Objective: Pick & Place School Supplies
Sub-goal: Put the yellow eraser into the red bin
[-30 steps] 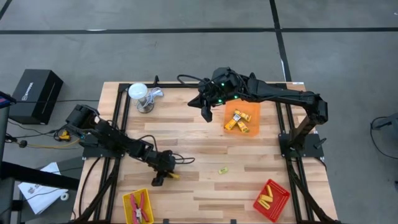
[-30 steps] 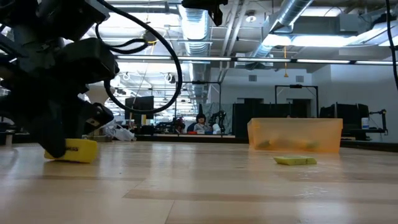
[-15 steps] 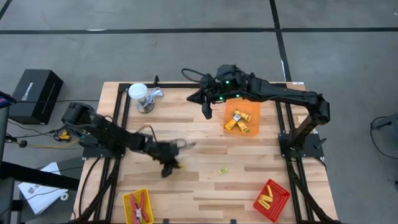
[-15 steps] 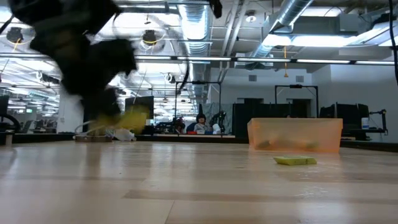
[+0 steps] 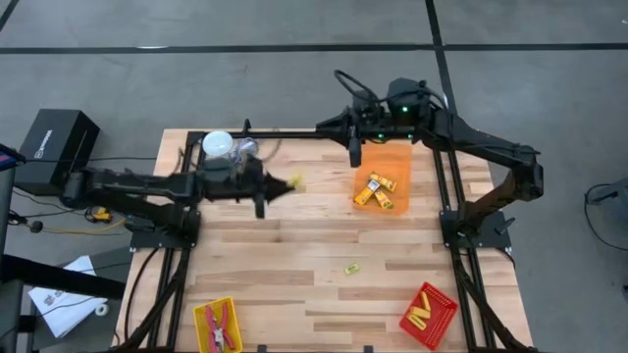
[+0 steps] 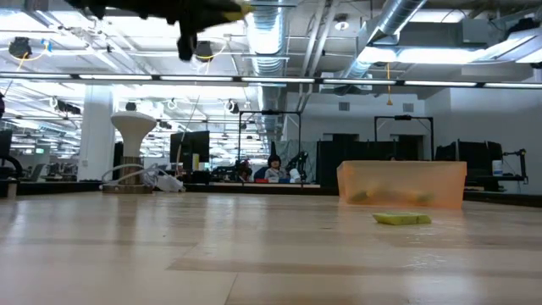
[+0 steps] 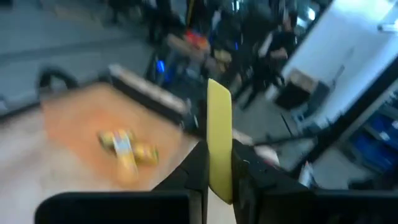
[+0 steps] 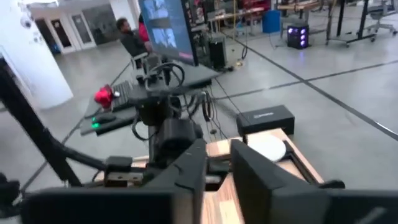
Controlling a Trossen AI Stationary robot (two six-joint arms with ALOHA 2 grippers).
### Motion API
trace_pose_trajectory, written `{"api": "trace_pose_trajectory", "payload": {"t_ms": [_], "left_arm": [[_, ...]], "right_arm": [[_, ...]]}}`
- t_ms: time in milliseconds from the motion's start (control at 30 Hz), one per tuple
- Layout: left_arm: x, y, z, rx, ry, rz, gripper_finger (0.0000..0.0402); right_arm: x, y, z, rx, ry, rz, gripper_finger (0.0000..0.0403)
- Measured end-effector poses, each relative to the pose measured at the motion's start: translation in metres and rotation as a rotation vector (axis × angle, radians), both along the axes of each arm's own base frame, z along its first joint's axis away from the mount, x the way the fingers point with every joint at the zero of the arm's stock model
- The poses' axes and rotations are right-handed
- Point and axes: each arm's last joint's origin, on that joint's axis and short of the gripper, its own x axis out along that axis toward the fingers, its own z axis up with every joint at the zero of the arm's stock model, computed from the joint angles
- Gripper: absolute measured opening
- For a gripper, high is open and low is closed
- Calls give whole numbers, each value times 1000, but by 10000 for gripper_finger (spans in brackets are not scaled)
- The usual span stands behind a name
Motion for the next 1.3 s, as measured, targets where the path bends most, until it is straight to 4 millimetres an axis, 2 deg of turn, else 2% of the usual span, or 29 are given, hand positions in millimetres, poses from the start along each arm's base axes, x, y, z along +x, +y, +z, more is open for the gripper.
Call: {"api": "trace_pose_trajectory", "payload": {"t_ms": [200,433,567,767,1000,1300], "left_arm": [[-9,11,52,96,-171,56,27],[-4,14,90,218,-261,102,27],[0,18,102,239,-281,125,27],[8,22,117,271,-316,141,27],[24,23,138,291,-383,100,27],[42,23,148,317,-395,46,27]], "right_arm": [[6,4,8,0,-106,49,139],[7,7,16,-4,-195,64,174],[7,8,22,30,-255,95,177],[9,17,22,28,-251,140,164],[9,17,22,26,-252,140,152],[8,17,23,19,-262,138,152]]}}
